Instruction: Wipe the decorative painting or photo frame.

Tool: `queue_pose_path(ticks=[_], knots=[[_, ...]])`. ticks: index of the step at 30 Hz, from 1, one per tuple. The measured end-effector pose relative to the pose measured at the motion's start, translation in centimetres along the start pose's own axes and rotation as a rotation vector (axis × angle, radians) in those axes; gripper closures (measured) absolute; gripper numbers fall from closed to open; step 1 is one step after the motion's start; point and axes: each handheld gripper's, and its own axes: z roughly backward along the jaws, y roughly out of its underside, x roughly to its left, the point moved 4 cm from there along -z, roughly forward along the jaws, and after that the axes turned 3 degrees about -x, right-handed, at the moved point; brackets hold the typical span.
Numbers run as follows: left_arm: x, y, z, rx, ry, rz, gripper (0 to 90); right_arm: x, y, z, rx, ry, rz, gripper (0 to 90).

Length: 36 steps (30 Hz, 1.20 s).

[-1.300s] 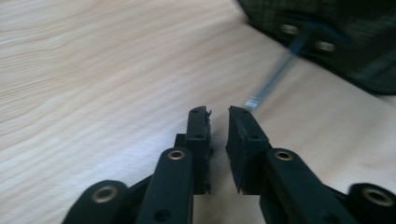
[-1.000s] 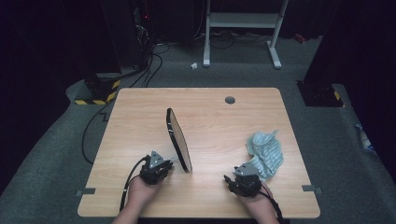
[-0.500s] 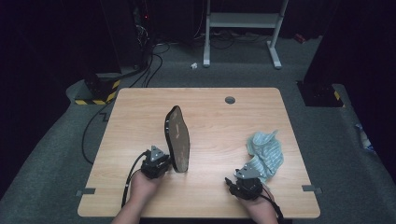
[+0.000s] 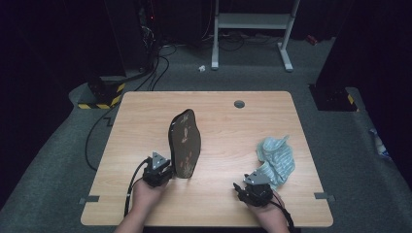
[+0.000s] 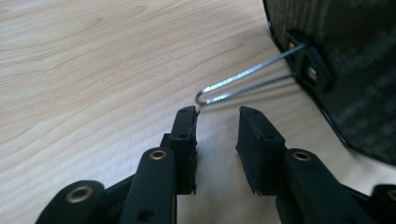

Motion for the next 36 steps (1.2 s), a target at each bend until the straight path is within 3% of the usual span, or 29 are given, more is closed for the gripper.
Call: queue_pose_path(ticks=[3,6,8,17,23,30,36], knots=[[-0.5,0.9,1.2,0.006,0.004,-0.017,64.6,0.2,-0.7,-0.6,-0.009,-0.013,0.008,44.6],[-1.4,1.3,2.5,-0.007,0.032,0.002,62.0,0.5,-1.3,-1.3,-0.009,-0.024,0.02,44.6],[-2.2,1.4,3.1,-0.018,0.039,-0.008,59.5,0.7,-1.6,-1.7,-0.009,-0.027,0.031,44.7],[-5.0,0.5,5.1,-0.091,0.077,-0.031,51.8,0.7,-2.7,-2.3,-0.031,-0.028,0.017,44.8],[-5.8,-0.4,5.4,-0.125,0.129,-0.009,49.5,0.6,-2.4,-2.1,-0.025,-0.02,0.02,44.8],[-6.3,-1.6,4.7,-0.144,0.135,0.005,49.9,0.6,-2.1,-2.0,-0.018,-0.011,0.019,44.9],[-6.0,-1.8,4.0,-0.134,0.125,-0.001,53.5,0.8,-1.8,-1.8,-0.012,-0.006,0.023,44.9]])
